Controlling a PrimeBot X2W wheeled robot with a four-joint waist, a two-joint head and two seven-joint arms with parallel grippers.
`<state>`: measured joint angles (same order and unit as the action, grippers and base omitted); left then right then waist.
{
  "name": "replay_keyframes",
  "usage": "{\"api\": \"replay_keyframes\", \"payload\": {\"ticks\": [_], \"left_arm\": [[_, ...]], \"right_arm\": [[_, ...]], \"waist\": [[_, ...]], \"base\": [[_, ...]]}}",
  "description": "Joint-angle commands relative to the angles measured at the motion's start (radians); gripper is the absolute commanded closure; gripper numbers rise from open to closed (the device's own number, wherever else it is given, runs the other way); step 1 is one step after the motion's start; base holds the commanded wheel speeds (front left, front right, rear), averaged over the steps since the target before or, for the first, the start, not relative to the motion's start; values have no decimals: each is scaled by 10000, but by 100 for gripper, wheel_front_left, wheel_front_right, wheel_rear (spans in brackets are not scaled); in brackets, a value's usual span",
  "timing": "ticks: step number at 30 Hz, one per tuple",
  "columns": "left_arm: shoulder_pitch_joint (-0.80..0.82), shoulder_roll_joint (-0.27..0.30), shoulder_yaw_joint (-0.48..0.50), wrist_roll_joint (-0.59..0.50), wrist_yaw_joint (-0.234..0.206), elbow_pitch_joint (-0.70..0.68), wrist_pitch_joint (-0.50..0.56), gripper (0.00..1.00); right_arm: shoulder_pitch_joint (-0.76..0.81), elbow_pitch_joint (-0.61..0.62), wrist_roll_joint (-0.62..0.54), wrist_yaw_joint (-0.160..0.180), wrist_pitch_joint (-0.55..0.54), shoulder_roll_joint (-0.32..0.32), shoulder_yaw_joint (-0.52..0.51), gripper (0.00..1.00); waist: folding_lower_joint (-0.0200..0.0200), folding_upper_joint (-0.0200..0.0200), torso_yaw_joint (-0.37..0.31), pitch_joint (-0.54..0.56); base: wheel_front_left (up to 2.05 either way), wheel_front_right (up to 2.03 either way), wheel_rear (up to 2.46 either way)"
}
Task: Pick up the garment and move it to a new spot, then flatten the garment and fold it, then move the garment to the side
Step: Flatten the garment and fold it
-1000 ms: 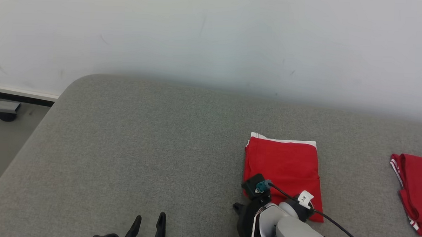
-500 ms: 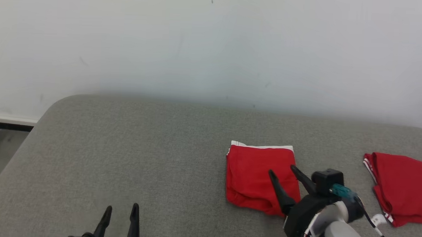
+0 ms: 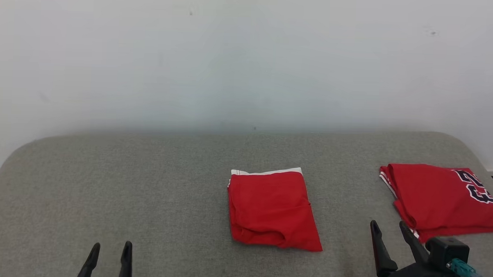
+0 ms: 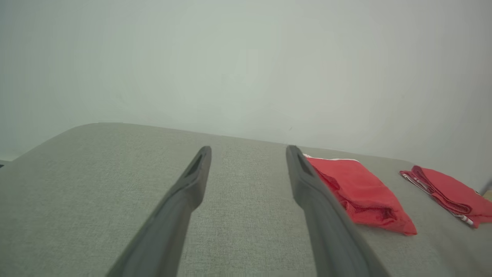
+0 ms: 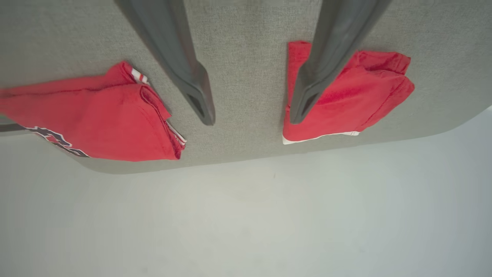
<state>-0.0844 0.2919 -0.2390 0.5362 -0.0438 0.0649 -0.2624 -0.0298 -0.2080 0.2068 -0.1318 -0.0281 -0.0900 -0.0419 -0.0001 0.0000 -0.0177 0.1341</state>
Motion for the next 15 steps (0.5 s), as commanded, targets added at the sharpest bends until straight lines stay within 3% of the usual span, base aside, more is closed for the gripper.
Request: {"api": "replay_keyframes", "payload": {"ticks": [1,7,15], "left_arm": [[-184,-47,128,-147,128,68,-27,0],[-689,-544,1128,-731,952,508,-28,0],[-1056,-711,1901,-1617,1235,943,-28,0]], "right_arm": [[160,123,-54,20,-44,42,-28,0],[755,525,246,20,-232,56,73,0],[1136,632,310,20,-546,-119,83,0]], "waist": [[1,0,-280,24],[1,0,-490,37],[1,0,-442,105]], "base": [[0,0,0],[0,0,0],[0,0,0]]}}
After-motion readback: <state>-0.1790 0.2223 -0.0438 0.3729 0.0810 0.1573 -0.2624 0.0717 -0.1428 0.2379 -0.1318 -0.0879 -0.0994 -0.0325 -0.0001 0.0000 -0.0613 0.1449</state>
